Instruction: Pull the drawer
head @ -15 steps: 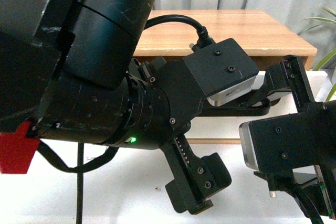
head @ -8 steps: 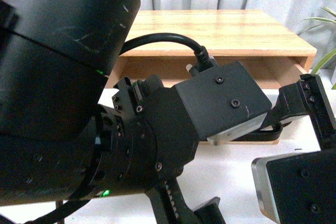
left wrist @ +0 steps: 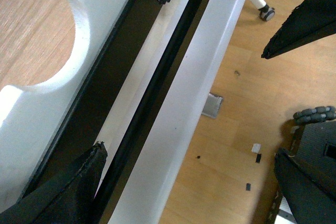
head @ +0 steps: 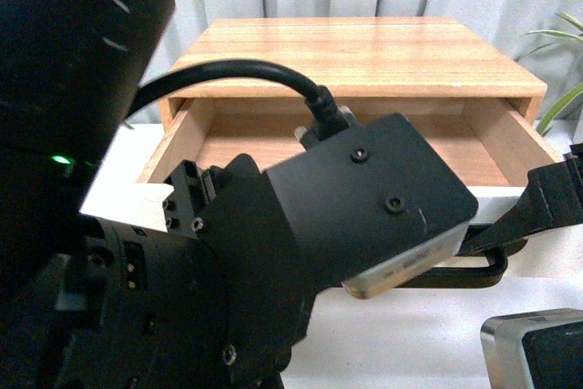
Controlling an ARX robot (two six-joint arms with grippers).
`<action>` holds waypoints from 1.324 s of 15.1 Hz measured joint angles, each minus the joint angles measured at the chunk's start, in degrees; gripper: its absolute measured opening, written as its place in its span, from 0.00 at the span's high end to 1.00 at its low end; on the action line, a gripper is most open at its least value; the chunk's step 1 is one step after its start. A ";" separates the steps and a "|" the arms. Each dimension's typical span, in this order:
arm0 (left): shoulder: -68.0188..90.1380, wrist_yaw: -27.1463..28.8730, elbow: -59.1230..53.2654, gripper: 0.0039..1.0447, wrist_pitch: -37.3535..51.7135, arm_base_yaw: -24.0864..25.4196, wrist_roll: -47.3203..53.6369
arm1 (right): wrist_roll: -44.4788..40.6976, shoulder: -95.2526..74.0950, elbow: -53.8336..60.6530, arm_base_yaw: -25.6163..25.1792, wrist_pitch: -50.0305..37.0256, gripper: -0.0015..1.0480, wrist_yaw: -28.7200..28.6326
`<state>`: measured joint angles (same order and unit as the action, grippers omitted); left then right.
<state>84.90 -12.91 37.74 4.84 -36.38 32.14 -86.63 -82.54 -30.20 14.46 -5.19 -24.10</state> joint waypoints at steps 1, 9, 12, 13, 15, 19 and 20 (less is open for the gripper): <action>-1.55 -0.42 0.00 0.06 -0.39 0.57 -1.75 | -0.02 1.05 -0.24 -0.85 0.22 0.06 0.24; -14.38 -8.83 0.02 0.06 -2.62 3.21 -9.07 | 6.62 11.17 -5.75 -4.52 8.50 0.06 -6.34; -23.61 -6.51 -3.76 0.06 12.24 19.04 -24.72 | 28.98 9.75 -7.04 -9.75 -10.91 0.06 -2.25; -25.53 -4.76 -5.18 0.06 14.84 23.93 -29.24 | 36.81 9.18 -6.86 -10.21 -14.08 0.06 1.46; -29.44 -1.31 -8.24 0.06 16.28 32.13 -34.77 | 51.45 5.75 -6.75 -12.48 -16.70 0.06 11.15; -32.72 0.09 -12.63 0.06 12.24 48.24 -41.51 | 78.58 7.30 -1.60 -16.24 -16.44 0.06 13.51; -34.01 -0.76 -13.03 0.06 11.96 52.11 -42.53 | 82.38 9.29 -0.81 -16.41 -16.33 0.06 13.05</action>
<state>50.89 -13.67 24.71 16.80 15.73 -10.39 -4.25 -73.25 -31.00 -1.96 -21.52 -11.05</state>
